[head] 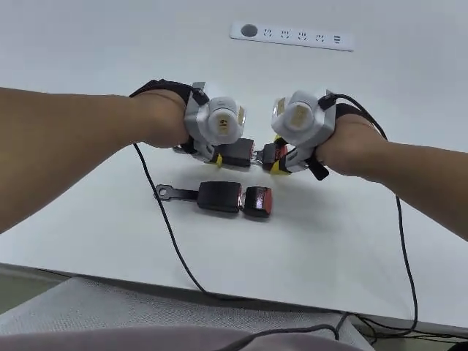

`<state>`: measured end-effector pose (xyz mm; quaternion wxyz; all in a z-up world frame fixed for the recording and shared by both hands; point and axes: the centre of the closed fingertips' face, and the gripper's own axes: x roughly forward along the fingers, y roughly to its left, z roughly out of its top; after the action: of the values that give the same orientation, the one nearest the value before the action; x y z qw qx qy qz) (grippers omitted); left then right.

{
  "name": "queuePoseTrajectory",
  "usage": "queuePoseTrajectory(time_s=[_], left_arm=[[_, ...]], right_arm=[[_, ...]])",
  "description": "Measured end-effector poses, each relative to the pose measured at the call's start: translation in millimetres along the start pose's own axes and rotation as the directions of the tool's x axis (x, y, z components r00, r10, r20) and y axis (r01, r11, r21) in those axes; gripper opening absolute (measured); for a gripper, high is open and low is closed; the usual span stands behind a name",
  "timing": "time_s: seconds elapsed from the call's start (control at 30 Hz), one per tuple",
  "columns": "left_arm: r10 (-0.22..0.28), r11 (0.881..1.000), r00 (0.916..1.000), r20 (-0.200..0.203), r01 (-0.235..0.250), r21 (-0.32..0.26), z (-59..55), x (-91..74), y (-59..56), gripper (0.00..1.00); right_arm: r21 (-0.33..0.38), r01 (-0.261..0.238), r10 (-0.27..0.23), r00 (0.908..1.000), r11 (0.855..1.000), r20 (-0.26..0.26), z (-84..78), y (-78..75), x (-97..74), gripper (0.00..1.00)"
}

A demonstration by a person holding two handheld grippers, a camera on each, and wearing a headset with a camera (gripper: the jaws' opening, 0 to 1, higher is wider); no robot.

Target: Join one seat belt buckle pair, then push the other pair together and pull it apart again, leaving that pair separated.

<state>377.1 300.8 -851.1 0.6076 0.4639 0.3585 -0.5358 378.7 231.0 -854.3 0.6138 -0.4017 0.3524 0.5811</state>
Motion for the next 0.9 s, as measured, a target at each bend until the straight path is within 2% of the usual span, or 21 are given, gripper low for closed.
queuePoseTrajectory(time_s=[0.03, 0.07, 0.1, 0.17, 0.3, 0.47, 0.67, 0.8, 0.9], left_arm=[[0.003, 1.000, 1.0000, 0.002, -0.003, -0.003, 0.3, 0.2, 0.1, 0.30], [0.005, 1.000, 1.0000, 0.001, -0.005, 0.000, 0.2, 0.5, 0.1, 0.30], [0.010, 1.000, 0.9999, -0.005, -0.010, -0.012, -0.5, 0.6, 0.8, 0.30], [0.013, 1.000, 0.9999, 0.000, -0.013, -0.022, -0.6, 0.5, 1.0, 0.30], [0.014, 0.999, 0.9999, 0.007, -0.014, -0.029, -0.5, 0.1, 1.0, 0.30], [0.015, 0.999, 0.9999, -0.004, -0.015, -0.042, -0.8, 0.6, 1.3, 0.30], [0.015, 0.998, 0.9998, 0.016, -0.014, -0.065, -1.7, 0.3, 1.4, 0.31], [0.017, 0.998, 0.9997, 0.018, -0.016, -0.062, -1.5, 0.4, 1.2, 0.31], [0.013, 0.999, 0.9997, 0.020, -0.012, -0.051, -0.9, 0.4, 1.0, 0.31]], right_arm=[[0.022, -0.009, 0.008, 0.9986, 1.000, 0.052, 10.8, 3.1, 1.0, 0.32], [0.055, -0.020, 0.017, 0.9983, 0.998, 0.056, 14.6, 6.0, 2.2, 0.32], [0.016, 0.009, -0.009, 0.9999, 1.000, 0.011, 12.5, 3.3, 2.1, 0.32], [0.008, 0.004, -0.004, 1.0000, 1.000, 0.002, 12.6, 5.0, 2.2, 0.33], [-0.022, -0.018, 0.018, 0.9997, 1.000, 0.015, 8.0, 7.2, -0.2, 0.33], [-0.014, -0.015, 0.015, 0.9998, 1.000, 0.011, 8.4, 8.1, 1.0, 0.35], [0.005, -0.026, 0.025, 0.9993, 1.000, 0.029, 5.0, 8.1, 0.5, 0.35], [0.028, -0.024, 0.023, 0.9994, 0.999, 0.027, -3.4, 8.8, -2.2, 0.36], [0.035, -0.012, 0.010, 0.9988, 0.999, 0.047, -4.9, 10.6, -4.2, 0.36]])
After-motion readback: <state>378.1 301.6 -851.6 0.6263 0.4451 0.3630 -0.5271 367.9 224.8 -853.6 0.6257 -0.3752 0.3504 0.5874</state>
